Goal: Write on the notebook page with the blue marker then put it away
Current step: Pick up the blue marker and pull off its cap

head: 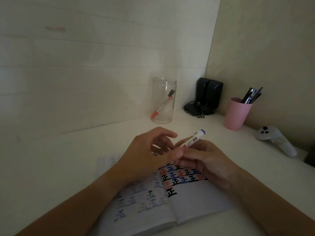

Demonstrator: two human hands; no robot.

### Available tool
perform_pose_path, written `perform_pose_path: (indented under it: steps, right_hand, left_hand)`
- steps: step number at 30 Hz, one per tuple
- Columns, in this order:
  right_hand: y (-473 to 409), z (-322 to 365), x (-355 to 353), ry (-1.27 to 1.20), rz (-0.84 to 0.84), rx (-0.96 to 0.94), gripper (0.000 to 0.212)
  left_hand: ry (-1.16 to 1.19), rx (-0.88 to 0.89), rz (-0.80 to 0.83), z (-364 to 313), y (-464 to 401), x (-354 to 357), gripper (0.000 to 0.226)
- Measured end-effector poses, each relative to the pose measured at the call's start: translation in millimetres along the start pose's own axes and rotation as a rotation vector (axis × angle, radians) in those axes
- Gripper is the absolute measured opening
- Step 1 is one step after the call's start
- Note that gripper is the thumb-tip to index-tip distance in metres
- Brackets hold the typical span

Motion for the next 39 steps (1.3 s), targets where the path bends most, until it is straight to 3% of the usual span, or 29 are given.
perform_pose_path:
  steps: [3,6,13,15,20,25,27,29,30,32,34,39]
  right_hand:
    - [0.4,5.3,-6.6,0.024,-0.107,-0.054,0.012]
    - [0.2,10.6,-12.0,0.036,-0.178,-0.105,0.028]
    - [2.9,16.0,-10.7,0.036,-0.225,-0.165,0.033]
    - [3.0,17.9,-11.8,0.043,-0.241,-0.186,0.029]
    - [3.3,24.0,-9.1,-0.034,-0.231,-0.226,0.030]
    - [1.9,22.3,-3.3,-0.077,-0.189,-0.227,0.027]
    - [0.9,21.0,-2.4,-0.091,-0.216,-0.209,0.023]
    - [-0.5,11.2,-23.8,-0.164,-0.369,-0.147,0.019]
    - [1.3,7.3,-39.9,-0.225,-0.467,-0.121,0.019]
    - [8.5,8.3,-64.8,-0.212,-0.582,-0.121,0.018]
    - [13.4,18.2,-64.6,-0.088,-0.551,-0.183,0.018]
    - [23.4,42.5,-29.2,0.139,-0.426,-0.166,0.010]
  left_hand:
    - [-0.429,0.154,0.090,-4.6,3.1,10.3,0.021]
    - [-0.465,0.184,0.110,-5.1,2.6,13.0,0.016]
    - [-0.542,0.168,0.147,-8.7,4.9,16.4,0.025]
    - [-0.432,0.108,0.184,-11.8,4.4,23.1,0.030]
    - [0.250,-0.251,0.264,-2.8,4.2,35.0,0.045]
    - [0.500,-0.432,0.336,4.9,8.8,41.7,0.047]
    - [0.264,-0.354,0.304,-0.1,6.8,36.5,0.046]
    - [-0.463,-0.062,0.293,-11.1,4.9,27.1,0.040]
    - [-0.681,0.043,0.216,-19.2,4.9,18.2,0.038]
    - [-0.741,0.148,0.091,-29.0,7.0,-1.7,0.041]
    - [-0.712,0.140,0.011,-24.6,4.0,-19.0,0.044]
    - [-0.622,0.151,0.062,-1.7,4.8,-19.6,0.030]
Point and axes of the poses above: each hand's wrist, its own y-axis away from the middle knuckle, its own x-axis out of the palm, z = x × y, the point moved 8 cm from there along -y, towards the middle knuckle, and after that the axes turned 10 degrees about y, right-handed, at the moved point
